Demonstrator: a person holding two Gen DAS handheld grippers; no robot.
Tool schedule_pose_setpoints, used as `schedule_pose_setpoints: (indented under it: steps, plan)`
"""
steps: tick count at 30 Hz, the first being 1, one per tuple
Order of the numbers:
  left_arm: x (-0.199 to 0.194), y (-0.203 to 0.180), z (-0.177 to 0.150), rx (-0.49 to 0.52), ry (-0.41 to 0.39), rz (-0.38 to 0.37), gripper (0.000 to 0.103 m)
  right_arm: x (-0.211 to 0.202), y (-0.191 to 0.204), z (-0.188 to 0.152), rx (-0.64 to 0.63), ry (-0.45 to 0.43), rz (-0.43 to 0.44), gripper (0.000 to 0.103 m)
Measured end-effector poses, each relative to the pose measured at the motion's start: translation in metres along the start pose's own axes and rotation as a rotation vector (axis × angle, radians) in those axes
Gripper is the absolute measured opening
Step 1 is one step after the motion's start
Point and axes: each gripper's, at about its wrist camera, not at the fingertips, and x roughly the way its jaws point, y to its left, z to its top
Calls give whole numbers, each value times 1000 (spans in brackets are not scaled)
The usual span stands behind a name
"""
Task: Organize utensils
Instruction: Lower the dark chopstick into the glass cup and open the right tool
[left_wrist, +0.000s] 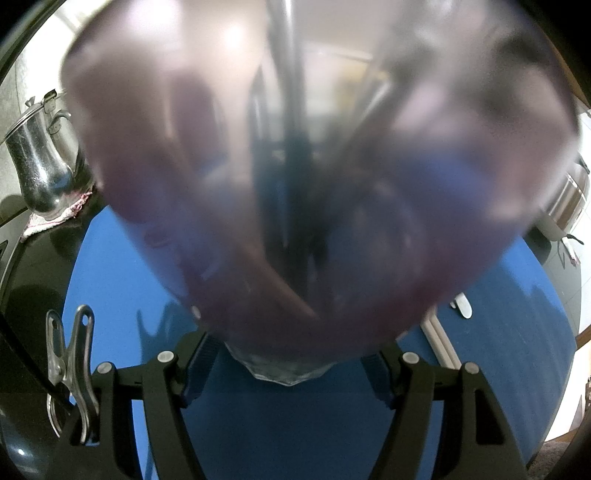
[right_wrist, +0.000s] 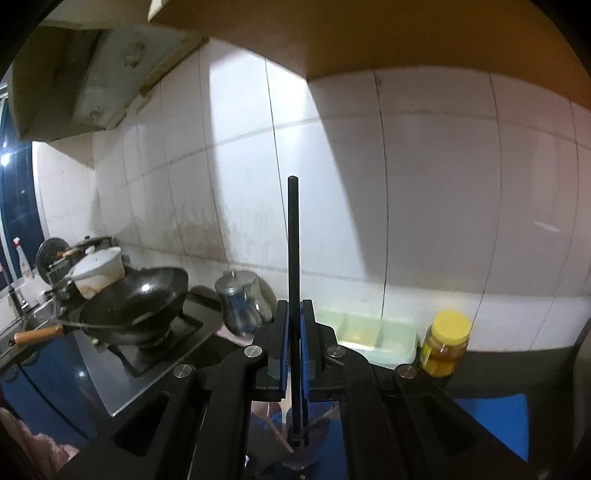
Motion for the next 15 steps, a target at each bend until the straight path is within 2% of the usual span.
schedule_pose_setpoints:
  steps: [15]
  plan:
    - [0, 1, 0, 0, 0, 0, 74, 48, -11, -56, 38, 230, 9, 7]
